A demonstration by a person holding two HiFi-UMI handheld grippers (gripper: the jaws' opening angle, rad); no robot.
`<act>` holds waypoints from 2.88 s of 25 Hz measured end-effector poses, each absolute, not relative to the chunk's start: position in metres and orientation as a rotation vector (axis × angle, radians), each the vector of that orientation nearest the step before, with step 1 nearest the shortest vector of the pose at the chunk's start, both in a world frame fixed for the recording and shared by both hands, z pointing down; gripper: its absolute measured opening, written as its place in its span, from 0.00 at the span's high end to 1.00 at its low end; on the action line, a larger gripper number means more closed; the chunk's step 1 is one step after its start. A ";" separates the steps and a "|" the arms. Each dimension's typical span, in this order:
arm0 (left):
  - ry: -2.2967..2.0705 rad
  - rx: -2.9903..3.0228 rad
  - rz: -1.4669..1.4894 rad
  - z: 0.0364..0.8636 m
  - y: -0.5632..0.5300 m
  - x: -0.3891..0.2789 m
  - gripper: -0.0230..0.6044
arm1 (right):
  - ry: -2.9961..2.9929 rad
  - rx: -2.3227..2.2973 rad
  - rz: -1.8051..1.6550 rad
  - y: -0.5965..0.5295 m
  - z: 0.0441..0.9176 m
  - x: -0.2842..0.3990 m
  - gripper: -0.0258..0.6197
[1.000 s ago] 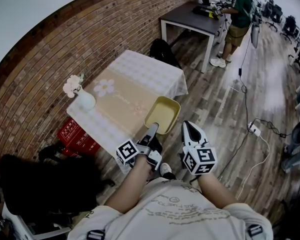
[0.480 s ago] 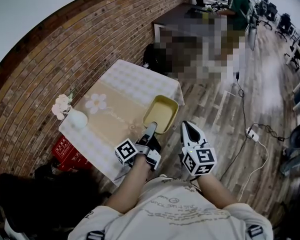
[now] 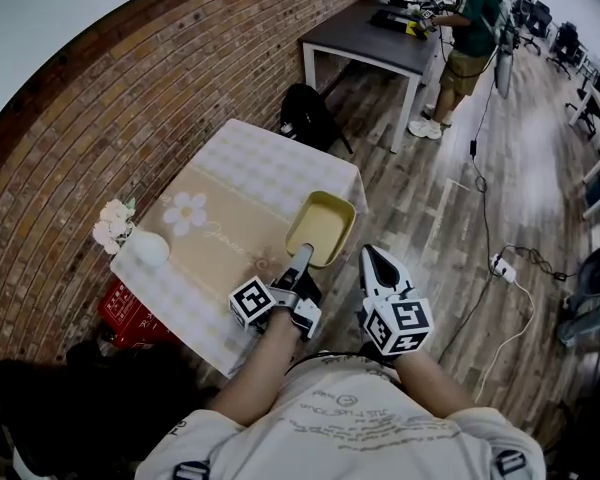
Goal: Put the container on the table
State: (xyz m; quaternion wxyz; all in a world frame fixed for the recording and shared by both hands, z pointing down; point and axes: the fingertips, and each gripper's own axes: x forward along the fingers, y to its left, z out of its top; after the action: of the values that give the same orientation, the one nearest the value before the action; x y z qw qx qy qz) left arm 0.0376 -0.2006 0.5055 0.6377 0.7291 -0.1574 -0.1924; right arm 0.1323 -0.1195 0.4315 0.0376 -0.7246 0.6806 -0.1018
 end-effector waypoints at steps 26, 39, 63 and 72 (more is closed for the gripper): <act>-0.513 1.631 -0.497 0.520 -0.294 0.066 0.60 | 2.274 -2.045 -0.337 -0.239 0.429 0.175 0.96; -0.566 1.575 -0.442 0.572 -0.346 0.121 0.60 | 2.299 -2.081 -0.512 -0.295 0.474 0.238 0.96; -0.732 1.415 -0.507 0.650 -0.452 0.202 0.60 | 2.544 -1.885 -0.676 -0.421 0.523 0.321 0.96; -0.792 1.361 -0.558 0.667 -0.468 0.215 0.60 | 2.637 -1.813 -0.721 -0.438 0.538 0.336 0.96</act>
State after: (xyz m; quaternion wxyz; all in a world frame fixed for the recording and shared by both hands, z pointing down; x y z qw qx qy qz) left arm 0.2145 -0.4680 0.6669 0.6708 0.6042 -0.3517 -0.2477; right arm 0.3361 -0.4376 0.5383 -0.0693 -0.5513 0.8020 -0.2193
